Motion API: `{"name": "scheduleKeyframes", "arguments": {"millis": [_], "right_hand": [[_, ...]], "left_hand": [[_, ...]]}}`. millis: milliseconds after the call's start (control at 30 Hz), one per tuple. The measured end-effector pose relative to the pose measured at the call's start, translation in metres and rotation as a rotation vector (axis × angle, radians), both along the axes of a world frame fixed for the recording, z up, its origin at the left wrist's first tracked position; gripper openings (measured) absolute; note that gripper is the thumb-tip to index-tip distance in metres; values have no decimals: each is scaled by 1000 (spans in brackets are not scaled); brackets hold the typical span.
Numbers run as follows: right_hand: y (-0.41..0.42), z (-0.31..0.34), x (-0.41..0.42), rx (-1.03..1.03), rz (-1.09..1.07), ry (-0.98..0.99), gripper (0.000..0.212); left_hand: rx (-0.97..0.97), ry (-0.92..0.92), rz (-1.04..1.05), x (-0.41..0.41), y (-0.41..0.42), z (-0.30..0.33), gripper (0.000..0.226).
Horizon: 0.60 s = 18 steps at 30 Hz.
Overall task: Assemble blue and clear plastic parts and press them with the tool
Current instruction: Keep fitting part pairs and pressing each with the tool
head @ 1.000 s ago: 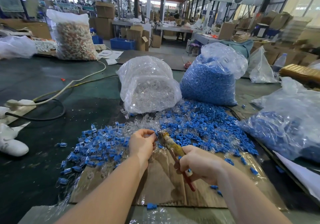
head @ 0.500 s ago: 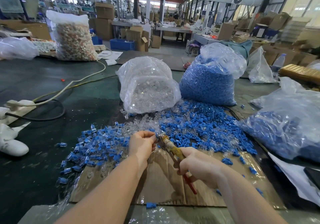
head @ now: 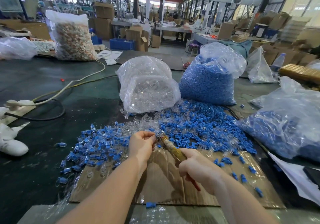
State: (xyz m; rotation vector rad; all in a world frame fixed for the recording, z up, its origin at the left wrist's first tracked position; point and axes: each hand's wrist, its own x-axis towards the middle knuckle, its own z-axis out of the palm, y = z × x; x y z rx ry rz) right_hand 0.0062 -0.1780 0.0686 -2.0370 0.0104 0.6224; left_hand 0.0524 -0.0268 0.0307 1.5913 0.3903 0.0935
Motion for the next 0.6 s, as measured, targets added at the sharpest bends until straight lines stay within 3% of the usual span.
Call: {"name": "scheduleKeyframes", "arguments": {"millis": [167,267,333,467,600], "right_hand": [[-2,-10,2,-54,-76,-162,48],[-8,-14,3,-19,-140,-185,38],[-13,-15,5,-2,-172,-147,45],[-14,-16,6,67,-169,-64,46],[-11,-13,4,113,-130,-36,39]], "left_hand": [[386,-103,0,5,9,-1,9],[425,-75,49,6,19,-4,11],[462,-65,36,6,21,-6,10],[360,-112,-104,3,9,-6,17],[81,-68,-213,1,-5,-4,30]]}}
